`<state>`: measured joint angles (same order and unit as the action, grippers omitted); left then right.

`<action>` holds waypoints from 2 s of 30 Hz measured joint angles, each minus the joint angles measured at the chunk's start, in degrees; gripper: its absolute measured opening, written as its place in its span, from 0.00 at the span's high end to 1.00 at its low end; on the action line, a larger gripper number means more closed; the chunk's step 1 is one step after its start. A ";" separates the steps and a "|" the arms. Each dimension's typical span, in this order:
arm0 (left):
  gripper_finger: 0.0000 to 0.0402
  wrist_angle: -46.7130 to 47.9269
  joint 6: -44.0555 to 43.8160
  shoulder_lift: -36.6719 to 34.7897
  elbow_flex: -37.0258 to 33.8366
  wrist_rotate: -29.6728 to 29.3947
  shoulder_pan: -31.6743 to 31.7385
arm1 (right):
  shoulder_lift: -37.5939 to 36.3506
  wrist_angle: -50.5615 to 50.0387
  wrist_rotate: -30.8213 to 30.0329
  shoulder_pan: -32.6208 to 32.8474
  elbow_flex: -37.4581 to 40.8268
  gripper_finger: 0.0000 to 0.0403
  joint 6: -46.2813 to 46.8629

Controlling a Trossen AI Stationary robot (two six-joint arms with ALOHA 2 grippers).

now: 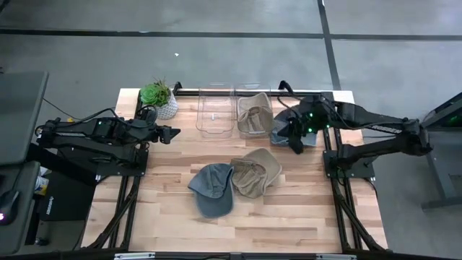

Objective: Pick & Place hat
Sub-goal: Put the brown cap into the right transparent bin

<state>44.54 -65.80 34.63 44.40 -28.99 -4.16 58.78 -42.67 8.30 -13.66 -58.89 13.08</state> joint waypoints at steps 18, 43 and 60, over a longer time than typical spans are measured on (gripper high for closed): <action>0.23 1.00 -1.09 0.00 0.00 -0.04 0.01 | 0.07 -3.07 -11.25 26.04 3.34 1.00 3.59; 0.23 -0.95 -3.58 0.00 0.00 -0.55 0.01 | 7.75 2.90 -5.30 38.80 8.22 0.78 -20.86; 0.23 -1.10 -4.99 0.00 0.00 -0.04 0.02 | 24.24 13.96 -17.53 38.94 8.20 0.42 -44.93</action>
<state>43.44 -70.79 34.63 44.40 -29.04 -4.14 83.02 -28.71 -9.24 25.28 -50.70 -31.85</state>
